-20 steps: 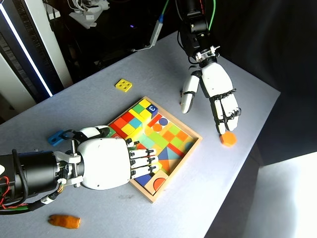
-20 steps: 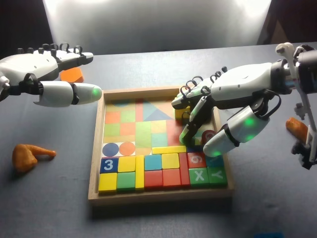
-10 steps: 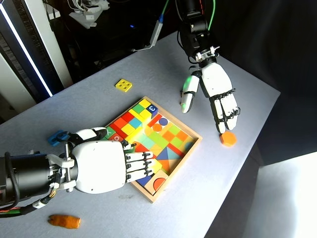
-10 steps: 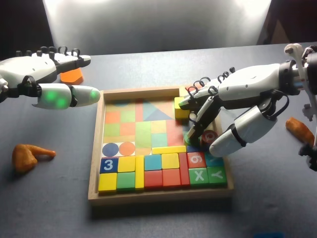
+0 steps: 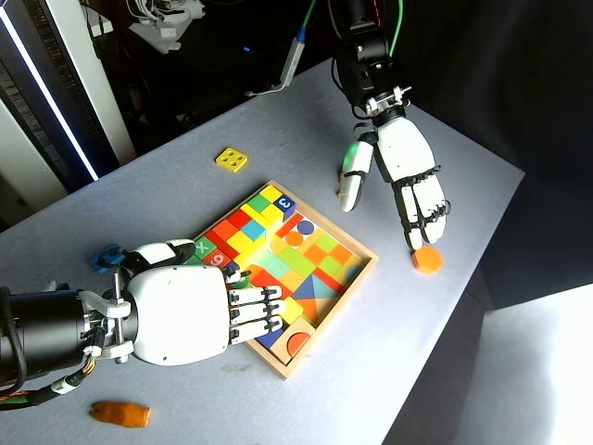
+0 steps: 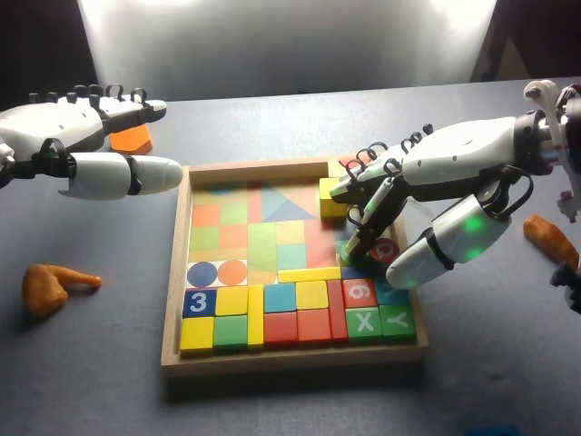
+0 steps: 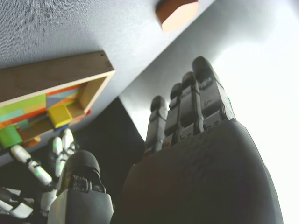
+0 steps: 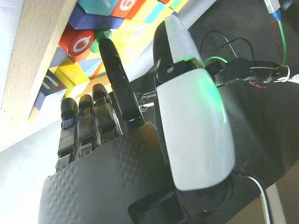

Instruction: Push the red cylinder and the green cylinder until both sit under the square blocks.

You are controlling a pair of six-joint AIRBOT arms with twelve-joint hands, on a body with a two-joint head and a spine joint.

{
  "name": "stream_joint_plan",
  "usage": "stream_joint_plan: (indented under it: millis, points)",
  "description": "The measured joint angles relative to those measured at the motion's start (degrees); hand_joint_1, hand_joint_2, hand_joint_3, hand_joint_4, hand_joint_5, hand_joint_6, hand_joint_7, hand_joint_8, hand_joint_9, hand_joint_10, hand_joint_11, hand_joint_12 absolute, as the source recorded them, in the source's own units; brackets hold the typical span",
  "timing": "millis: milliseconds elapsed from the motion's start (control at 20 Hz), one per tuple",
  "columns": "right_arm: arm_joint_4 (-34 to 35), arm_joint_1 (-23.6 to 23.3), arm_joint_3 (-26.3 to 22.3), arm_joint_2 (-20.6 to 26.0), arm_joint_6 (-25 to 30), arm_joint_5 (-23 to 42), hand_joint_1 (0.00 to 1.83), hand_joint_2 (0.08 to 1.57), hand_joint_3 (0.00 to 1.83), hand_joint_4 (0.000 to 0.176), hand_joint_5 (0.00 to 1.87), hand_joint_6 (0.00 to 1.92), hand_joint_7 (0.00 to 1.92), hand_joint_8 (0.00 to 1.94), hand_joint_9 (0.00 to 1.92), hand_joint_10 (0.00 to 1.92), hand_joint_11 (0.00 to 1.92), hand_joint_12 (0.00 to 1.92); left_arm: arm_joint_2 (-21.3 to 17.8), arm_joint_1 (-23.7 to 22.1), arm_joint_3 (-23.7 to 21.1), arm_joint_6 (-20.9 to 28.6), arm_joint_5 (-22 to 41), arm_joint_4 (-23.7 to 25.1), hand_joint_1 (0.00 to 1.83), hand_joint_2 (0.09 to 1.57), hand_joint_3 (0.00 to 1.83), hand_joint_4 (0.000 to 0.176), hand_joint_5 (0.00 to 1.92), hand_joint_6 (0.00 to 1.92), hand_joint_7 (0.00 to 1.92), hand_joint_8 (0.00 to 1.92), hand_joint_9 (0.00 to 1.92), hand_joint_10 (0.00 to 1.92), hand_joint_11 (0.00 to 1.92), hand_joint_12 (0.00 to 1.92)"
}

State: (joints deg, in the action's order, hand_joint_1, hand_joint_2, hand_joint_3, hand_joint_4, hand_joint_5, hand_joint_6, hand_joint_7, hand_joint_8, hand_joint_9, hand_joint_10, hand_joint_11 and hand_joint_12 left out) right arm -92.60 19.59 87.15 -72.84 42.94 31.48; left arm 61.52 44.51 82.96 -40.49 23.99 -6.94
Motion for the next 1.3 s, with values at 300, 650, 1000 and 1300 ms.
stream_joint_plan:
  millis: [300,650,1000,1300]
  points:
    - [0.0,0.3,-0.3,0.1,0.4,0.1,0.34,1.09,0.00,0.128,0.72,0.00,0.06,0.00,0.00,0.00,0.00,0.32,0.0,0.1,0.0,0.0,0.0,-0.2,0.00,1.09,0.00,0.102,0.06,0.00,0.02,0.00,0.05,0.01,0.00,0.48]
    - [0.0,0.4,-0.4,0.3,0.7,0.5,0.33,1.09,0.00,0.109,0.73,0.00,0.06,0.00,0.00,0.00,0.00,0.31,0.0,0.2,0.0,0.0,0.0,-0.3,0.00,1.08,0.00,0.102,0.06,0.00,0.03,0.00,0.05,0.00,0.00,0.43]
    - [-2.9,-1.7,-1.6,1.5,-0.1,1.7,0.42,1.09,0.00,0.066,0.74,0.00,0.09,0.00,0.00,0.00,0.00,0.36,0.0,0.8,0.0,0.0,0.1,-1.1,0.00,1.09,0.00,0.093,0.06,0.00,0.02,0.00,0.04,0.00,0.00,0.42]
    - [-2.4,-5.5,-4.1,5.5,-1.6,2.0,0.42,1.08,0.00,0.004,0.73,0.00,0.10,0.00,0.00,0.00,0.00,0.62,-0.4,1.2,-0.2,-0.1,0.9,-2.2,0.00,1.10,0.00,0.096,0.06,0.00,0.02,0.00,0.03,0.01,0.00,0.36]
